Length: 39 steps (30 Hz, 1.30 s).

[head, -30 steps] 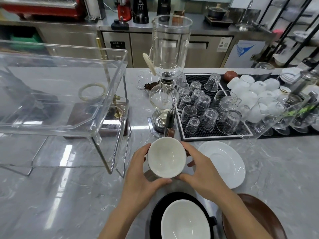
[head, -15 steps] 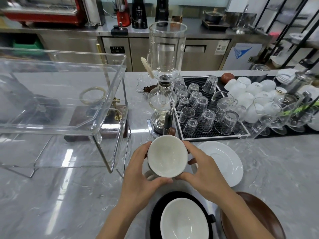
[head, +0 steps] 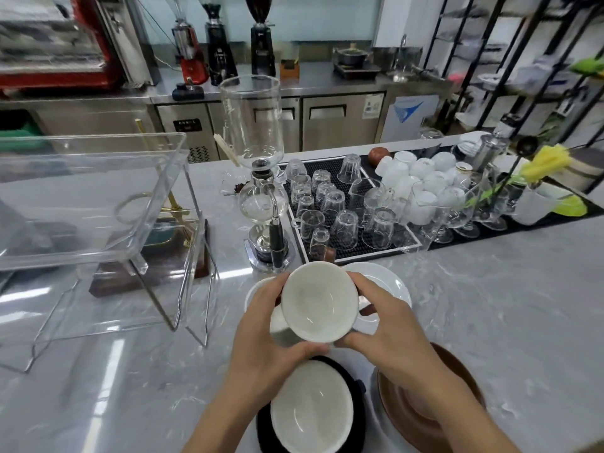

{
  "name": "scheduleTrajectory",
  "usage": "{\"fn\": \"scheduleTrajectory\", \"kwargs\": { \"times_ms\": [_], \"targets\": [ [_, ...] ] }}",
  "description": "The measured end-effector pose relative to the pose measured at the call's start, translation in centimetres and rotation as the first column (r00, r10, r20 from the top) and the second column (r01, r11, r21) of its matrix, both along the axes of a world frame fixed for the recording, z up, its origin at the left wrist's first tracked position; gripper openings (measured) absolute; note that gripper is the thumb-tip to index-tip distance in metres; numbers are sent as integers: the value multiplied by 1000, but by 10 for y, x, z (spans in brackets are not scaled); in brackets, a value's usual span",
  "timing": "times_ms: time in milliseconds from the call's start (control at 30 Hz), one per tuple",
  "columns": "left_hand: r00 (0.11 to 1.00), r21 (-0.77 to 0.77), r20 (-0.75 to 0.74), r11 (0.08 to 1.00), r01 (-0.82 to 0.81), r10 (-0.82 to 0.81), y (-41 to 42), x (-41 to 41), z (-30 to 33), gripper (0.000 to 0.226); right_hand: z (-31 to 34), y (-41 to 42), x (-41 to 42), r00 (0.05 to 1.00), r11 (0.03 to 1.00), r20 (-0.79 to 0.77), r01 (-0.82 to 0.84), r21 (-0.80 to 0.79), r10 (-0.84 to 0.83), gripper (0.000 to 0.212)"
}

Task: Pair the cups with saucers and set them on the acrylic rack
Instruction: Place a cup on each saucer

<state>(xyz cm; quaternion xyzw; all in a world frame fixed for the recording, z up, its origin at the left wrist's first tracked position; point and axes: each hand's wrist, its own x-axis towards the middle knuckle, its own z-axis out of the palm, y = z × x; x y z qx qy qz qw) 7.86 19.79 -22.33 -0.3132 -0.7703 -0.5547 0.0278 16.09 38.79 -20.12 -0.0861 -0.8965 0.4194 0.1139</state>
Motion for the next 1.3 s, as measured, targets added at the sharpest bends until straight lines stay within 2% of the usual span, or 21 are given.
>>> {"fn": "scheduleTrajectory", "kwargs": {
  "times_ms": [200,400,600,900,1067,1300],
  "targets": [
    [995,-34,-9,995,99,-99,21,18,6,92,3,17,36,996,996,9,92,20,-92,83],
    [981,-107,74,977,186,-179,42,37,2,102,3,30,74,978,979,54,203,16,-204,86],
    [961,-207,87,938,277,-264,67,52,3,105,3,43,108,961,962,47,273,18,-274,81],
    [904,-446,132,790,420,-406,98,51,-3,80,-27,49,139,916,934,189,358,8,-353,80],
    [873,-493,177,727,478,-454,108,52,-10,75,-41,51,149,900,921,218,390,-14,-378,79],
    [852,-504,187,697,510,-489,117,56,-12,72,-47,54,154,888,915,238,404,8,-394,76]
  ]
}}
